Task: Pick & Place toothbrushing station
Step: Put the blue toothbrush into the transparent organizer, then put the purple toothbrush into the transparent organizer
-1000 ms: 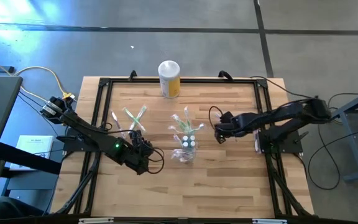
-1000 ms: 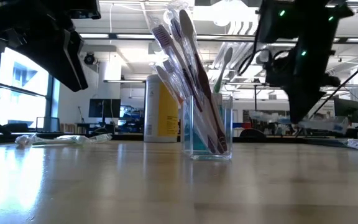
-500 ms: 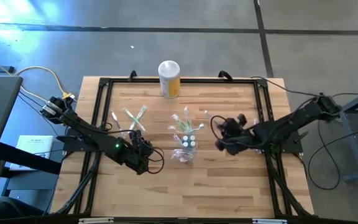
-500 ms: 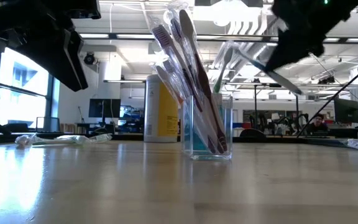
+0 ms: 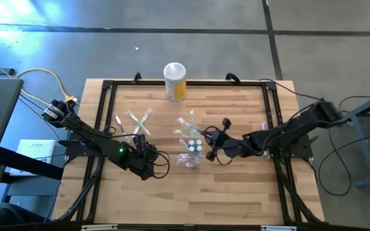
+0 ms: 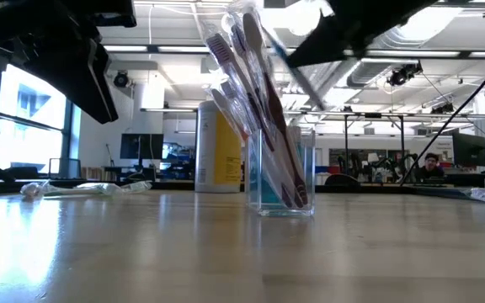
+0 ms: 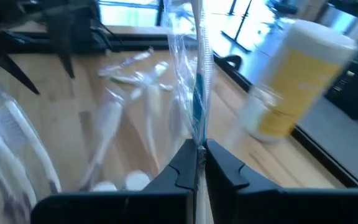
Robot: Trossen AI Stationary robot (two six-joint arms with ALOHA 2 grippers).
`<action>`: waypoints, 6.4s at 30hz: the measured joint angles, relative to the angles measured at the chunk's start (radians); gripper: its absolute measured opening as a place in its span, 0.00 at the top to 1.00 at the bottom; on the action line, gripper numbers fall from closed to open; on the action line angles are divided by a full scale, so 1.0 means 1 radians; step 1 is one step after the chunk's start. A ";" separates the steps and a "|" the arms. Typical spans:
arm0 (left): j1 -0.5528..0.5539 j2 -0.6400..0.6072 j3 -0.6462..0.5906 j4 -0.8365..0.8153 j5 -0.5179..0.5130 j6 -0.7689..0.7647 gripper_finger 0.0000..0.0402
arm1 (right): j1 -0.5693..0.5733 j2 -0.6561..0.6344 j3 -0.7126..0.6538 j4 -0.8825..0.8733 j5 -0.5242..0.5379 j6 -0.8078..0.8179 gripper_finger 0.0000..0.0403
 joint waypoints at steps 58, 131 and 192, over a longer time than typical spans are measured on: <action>0.000 0.000 0.000 0.018 0.001 -0.018 0.48 | -0.282 0.489 -0.337 1.246 -0.539 -0.006 0.99; 0.000 0.000 0.001 0.017 0.001 0.005 0.48 | -0.122 -0.385 -0.337 0.101 -0.444 0.044 0.46; 0.000 0.000 0.001 0.045 -0.003 0.047 0.48 | -0.746 -0.048 -0.101 -1.392 -0.630 1.006 0.65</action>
